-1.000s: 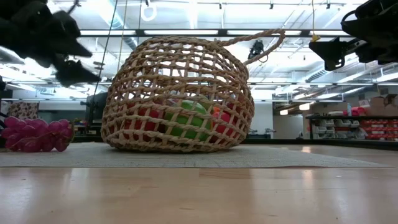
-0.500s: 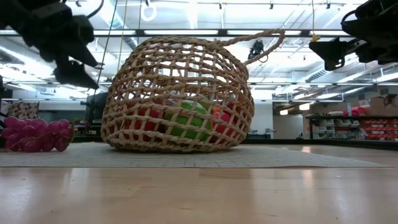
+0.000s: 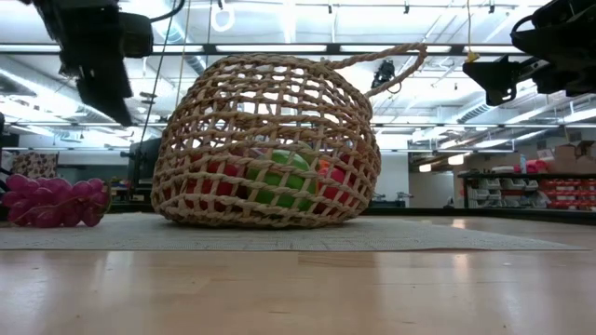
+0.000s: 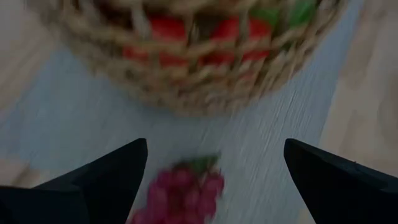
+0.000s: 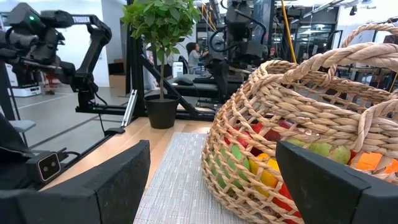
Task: Build produce basket
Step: Put the red grapes into the brown basket
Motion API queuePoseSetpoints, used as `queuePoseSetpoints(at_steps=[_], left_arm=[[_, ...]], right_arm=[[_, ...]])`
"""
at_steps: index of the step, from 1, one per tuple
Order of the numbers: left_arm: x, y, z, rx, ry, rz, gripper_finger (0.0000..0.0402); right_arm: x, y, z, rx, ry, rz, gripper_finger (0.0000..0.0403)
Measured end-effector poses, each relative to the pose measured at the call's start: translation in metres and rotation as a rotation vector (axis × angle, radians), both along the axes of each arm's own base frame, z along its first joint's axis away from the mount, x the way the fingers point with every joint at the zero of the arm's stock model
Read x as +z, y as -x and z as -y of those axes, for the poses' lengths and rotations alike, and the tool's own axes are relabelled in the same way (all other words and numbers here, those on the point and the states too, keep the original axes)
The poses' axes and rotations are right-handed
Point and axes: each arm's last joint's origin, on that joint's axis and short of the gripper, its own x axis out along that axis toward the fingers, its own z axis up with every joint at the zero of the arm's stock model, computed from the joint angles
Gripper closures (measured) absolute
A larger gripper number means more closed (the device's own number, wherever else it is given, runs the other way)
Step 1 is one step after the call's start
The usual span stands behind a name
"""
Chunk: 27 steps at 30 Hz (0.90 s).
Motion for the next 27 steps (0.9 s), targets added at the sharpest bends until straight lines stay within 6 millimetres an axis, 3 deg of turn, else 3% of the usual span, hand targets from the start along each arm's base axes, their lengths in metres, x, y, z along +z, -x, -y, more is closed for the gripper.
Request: queuePoseSetpoints(at_steps=[11, 20, 27], left_arm=[[0.001, -0.007, 0.021, -0.100, 0.151, -0.359, 0.0015], [-0.012, -0.024, 0.039, -0.326, 0.037, -0.522, 0.0015], [-0.024, -0.031, 0.057, -0.467, 0.069, -0.655, 0.0015]], right_arm=[[0.000, 0.000, 0.000, 0.000, 0.000, 0.001, 0.0052], [0.000, 0.000, 0.000, 0.000, 0.000, 0.001, 0.0052], [0.000, 0.000, 0.000, 0.000, 0.000, 0.002, 0.0052]])
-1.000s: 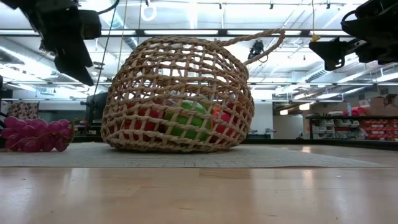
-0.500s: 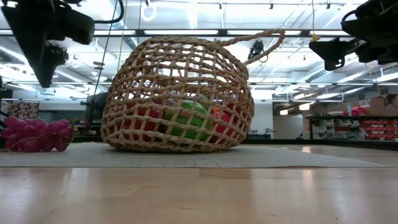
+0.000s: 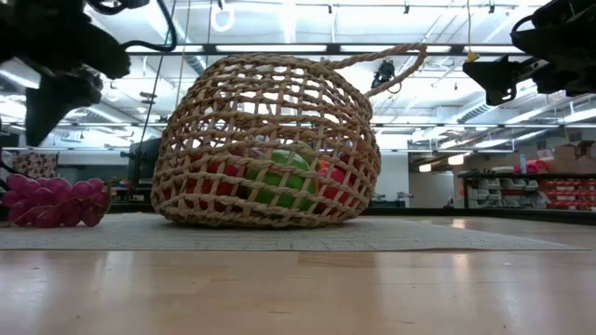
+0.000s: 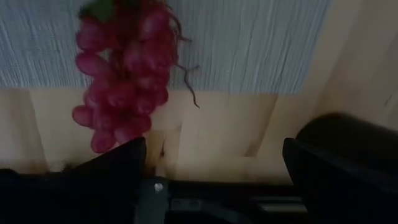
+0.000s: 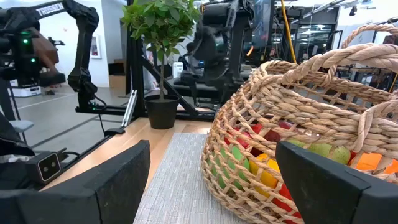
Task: Build produce basket
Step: Put the red grapes into the brown basket
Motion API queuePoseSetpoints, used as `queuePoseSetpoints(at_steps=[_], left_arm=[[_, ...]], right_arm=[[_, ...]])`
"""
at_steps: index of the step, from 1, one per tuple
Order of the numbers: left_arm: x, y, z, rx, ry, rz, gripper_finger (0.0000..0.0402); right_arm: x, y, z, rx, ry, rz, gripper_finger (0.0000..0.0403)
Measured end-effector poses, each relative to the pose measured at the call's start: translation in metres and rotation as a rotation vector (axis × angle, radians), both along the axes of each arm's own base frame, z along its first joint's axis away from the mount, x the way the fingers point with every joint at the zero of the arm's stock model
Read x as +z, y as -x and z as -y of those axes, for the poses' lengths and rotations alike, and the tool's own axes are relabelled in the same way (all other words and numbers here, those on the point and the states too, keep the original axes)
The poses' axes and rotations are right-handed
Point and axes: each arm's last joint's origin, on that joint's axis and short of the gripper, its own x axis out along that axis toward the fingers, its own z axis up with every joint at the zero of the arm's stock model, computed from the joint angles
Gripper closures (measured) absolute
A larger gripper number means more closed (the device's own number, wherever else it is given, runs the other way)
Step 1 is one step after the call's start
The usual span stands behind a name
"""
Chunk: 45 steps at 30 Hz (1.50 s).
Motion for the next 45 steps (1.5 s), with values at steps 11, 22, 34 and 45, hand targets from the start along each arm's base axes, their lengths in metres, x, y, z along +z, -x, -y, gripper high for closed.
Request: queuePoseSetpoints(at_steps=[11, 22, 34, 45], left_arm=[[-0.010, -0.001, 0.025, -0.055, -0.054, -0.048, 0.0015], [-0.024, -0.006, 0.023, -0.040, -0.097, 0.001, 0.0015], [-0.023, -0.003, 0.025, -0.169, -0.208, 0.028, 0.0015], [-0.023, -0.004, 0.024, -0.205, -0.262, 0.050, 0.0015]], right_arm=[[0.000, 0.000, 0.000, 0.000, 0.000, 0.000, 0.0052], [0.000, 0.000, 0.000, 0.000, 0.000, 0.000, 0.0052], [0.000, 0.000, 0.000, 0.000, 0.000, 0.001, 0.0052], [0.000, 0.000, 0.000, 0.001, 0.000, 0.000, 0.0052]])
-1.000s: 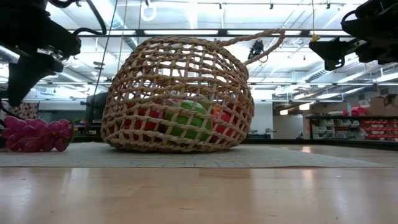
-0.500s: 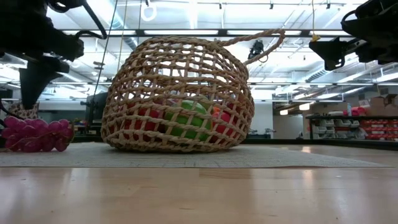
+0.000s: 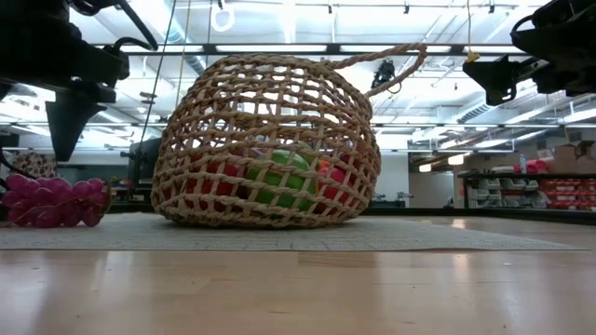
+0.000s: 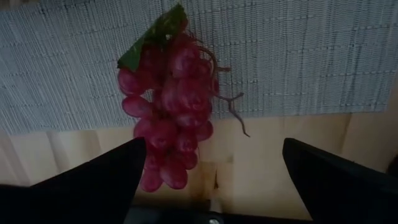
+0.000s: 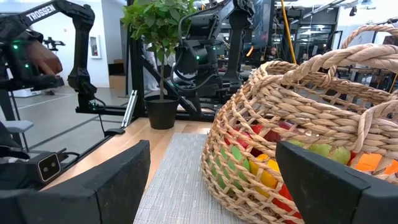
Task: Build produce basket
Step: Put the red grapes into the brown basket
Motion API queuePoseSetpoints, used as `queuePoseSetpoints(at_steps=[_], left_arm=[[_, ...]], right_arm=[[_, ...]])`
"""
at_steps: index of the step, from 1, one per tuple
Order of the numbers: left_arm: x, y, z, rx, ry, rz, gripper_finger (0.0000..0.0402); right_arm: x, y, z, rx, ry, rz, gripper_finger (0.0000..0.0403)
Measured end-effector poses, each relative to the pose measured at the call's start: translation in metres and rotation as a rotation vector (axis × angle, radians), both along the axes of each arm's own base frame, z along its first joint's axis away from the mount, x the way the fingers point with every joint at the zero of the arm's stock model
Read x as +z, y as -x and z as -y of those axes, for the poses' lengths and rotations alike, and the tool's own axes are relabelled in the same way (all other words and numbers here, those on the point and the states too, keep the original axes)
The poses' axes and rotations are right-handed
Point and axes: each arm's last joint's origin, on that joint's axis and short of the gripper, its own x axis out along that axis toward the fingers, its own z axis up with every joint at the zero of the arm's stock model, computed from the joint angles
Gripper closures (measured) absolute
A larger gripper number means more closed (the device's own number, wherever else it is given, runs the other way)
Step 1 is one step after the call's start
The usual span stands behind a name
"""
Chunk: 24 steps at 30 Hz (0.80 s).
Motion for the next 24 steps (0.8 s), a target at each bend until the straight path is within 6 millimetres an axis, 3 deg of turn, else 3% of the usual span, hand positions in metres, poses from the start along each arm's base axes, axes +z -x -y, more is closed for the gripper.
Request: queuePoseSetpoints(at_steps=[5, 9, 15, 24], left_arm=[[-0.002, 0.000, -0.002, -0.035, -0.049, 0.017, 0.0015], [-0.017, 0.006, -0.007, -0.016, -0.079, -0.006, 0.0015], [-0.030, 0.011, -0.024, 0.181, -0.109, -0.035, 0.0015], [-0.046, 0.017, -0.045, 0.313, -0.046, -0.114, 0.0015]], right_arm=[[0.000, 0.000, 0.000, -0.001, 0.000, 0.000, 0.0052], [0.000, 0.000, 0.000, 0.000, 0.000, 0.000, 0.0052], [0.000, 0.000, 0.000, 0.000, 0.000, 0.000, 0.0052], [0.000, 0.000, 0.000, 0.000, 0.000, 0.001, 0.0052]])
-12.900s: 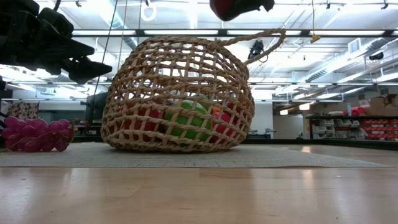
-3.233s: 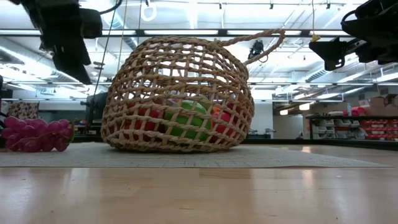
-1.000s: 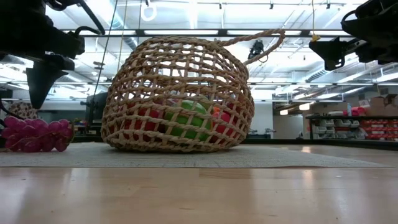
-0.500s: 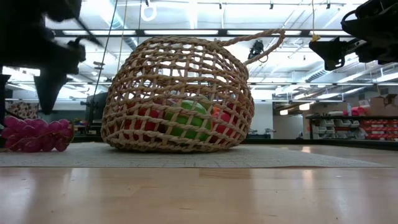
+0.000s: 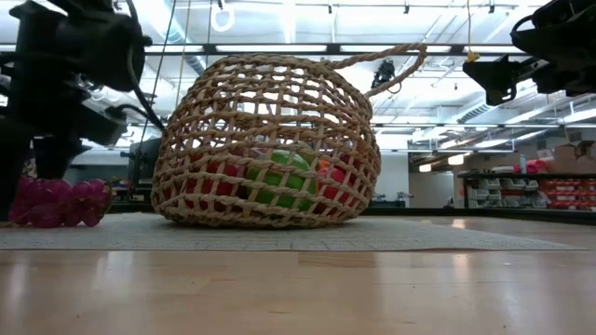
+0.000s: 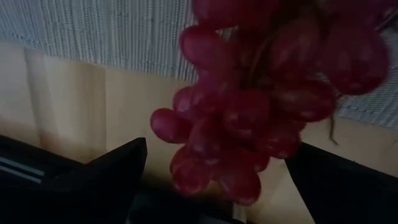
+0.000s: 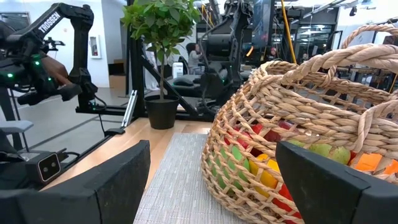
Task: Build produce basket
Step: Put the red grapes into the brown basket
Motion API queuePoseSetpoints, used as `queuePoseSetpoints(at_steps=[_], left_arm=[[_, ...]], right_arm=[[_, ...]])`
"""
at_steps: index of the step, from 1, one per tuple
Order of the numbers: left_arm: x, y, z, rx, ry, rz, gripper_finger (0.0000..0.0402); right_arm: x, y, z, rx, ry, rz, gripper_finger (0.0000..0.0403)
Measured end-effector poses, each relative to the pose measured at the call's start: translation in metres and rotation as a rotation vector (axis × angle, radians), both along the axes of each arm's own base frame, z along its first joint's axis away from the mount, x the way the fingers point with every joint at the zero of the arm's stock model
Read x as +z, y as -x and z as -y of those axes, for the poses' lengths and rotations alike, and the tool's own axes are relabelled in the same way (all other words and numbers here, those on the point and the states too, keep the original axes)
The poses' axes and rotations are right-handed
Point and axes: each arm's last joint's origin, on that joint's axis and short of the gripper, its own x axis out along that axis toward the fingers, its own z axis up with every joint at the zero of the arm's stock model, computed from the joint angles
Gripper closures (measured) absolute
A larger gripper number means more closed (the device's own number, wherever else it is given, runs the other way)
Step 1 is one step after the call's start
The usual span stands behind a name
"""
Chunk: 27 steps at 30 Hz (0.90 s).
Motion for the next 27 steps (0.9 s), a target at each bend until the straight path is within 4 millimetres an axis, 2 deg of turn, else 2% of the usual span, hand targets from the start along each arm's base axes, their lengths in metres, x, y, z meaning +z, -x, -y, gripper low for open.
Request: queuePoseSetpoints(at_steps=[14, 27], left_arm=[[-0.0030, -0.0034, -0.0064, 0.065, 0.054, 0.025, 0.0021], [-0.0033, -0.0054, -0.0066, 0.079, 0.033, 0.051, 0.0122]], right_arm=[[0.0000, 0.0000, 0.0000, 0.000, 0.000, 0.000, 0.0052], [0.0000, 0.0000, 0.0000, 0.000, 0.000, 0.000, 0.0052]])
